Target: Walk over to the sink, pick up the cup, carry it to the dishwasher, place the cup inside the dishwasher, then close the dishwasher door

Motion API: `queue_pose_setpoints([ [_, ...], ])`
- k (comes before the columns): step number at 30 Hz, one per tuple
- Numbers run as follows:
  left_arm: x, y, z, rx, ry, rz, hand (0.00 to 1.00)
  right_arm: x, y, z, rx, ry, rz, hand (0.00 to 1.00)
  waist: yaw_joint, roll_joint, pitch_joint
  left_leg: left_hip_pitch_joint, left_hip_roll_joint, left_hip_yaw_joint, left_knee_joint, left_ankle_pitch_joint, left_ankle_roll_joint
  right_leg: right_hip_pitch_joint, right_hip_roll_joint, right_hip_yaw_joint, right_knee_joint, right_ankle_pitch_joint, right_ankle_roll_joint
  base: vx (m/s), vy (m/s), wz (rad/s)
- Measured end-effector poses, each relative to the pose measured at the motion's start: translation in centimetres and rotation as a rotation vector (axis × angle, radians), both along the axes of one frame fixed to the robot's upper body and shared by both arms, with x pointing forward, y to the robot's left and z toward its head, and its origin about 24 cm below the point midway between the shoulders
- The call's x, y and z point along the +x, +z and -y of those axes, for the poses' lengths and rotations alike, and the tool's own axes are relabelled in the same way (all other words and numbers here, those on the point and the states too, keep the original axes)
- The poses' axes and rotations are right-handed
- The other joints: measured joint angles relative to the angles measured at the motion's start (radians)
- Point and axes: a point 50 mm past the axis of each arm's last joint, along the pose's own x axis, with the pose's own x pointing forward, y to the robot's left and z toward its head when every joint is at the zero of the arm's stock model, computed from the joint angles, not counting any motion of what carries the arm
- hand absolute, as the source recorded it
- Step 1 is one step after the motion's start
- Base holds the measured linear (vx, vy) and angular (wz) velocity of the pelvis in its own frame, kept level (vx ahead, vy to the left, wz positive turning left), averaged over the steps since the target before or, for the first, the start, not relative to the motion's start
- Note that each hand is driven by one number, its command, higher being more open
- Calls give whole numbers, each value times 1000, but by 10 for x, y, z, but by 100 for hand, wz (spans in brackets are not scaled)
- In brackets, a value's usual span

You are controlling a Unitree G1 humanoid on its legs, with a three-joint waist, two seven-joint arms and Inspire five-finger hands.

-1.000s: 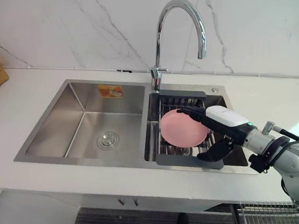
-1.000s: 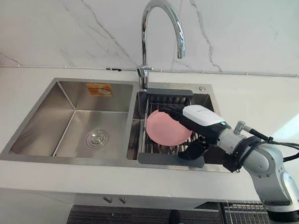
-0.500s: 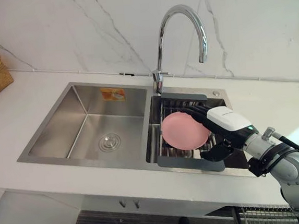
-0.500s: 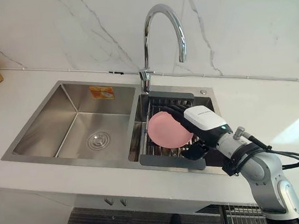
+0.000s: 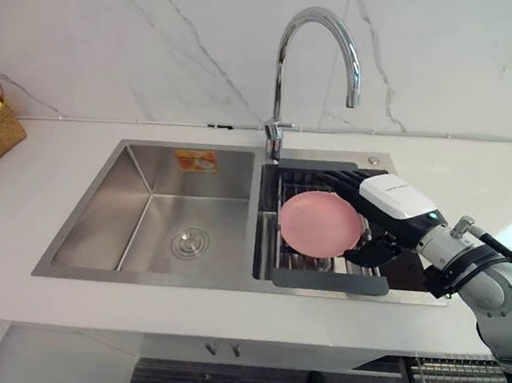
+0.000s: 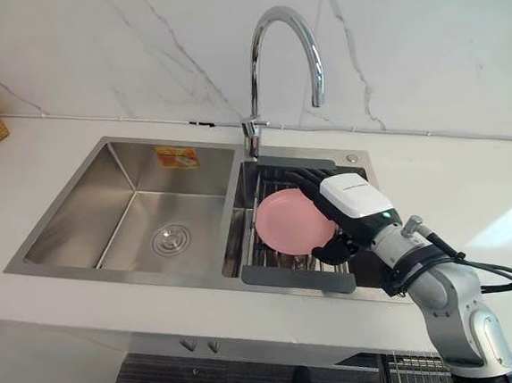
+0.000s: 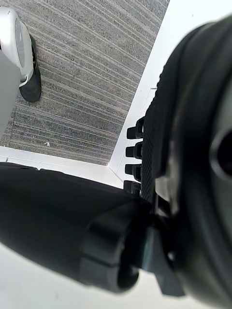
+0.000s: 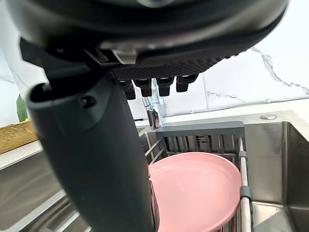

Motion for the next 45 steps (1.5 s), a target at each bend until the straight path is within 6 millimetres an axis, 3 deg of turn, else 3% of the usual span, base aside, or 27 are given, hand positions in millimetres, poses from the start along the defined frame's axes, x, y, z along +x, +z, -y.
queue_pose_setpoints([
  [7, 1, -1, 1, -3, -24, -6, 100, 4, -24, -1, -23, -15, -105, 100, 3, 3, -8, -3, -1, -8, -1, 2, 0, 0, -2, -6, -2, -1, 1, 0, 0, 2],
  [20, 4, 0, -1, 5, -70, -9, 100, 15, -39, 1, -75, -32, -152, 100, 6, 2, -9, -4, 0, -18, -10, 5, -1, 0, -2, -18, -5, -7, 4, 0, 0, 1],
  [36, 7, 1, -3, 11, -86, -6, 100, 25, -63, -9, -288, 7, -236, 100, 26, -8, 5, -4, 1, -27, -17, 7, -3, 1, -3, -29, -5, -14, 8, 0, 0, 0],
  [37, 7, 1, -3, 12, -86, -5, 100, 26, -65, -9, -295, 7, -241, 0, 27, -8, 5, -4, 1, -28, -17, 7, -3, 1, -4, -30, -5, -14, 8, 0, 0, 0],
  [41, 7, 1, -3, 12, -87, -5, 100, 28, -70, -10, -324, 6, -256, 0, 28, -9, 7, -4, 0, -28, -18, 7, -4, 1, -4, -31, -5, -14, 9, 0, 0, 0],
  [45, 7, 2, -4, 16, -88, -4, 100, 33, -62, -11, -327, -5, -157, 0, 27, -13, 12, -4, 0, -30, -20, 11, -5, 1, -5, -33, -5, -14, 9, 0, 0, 0],
])
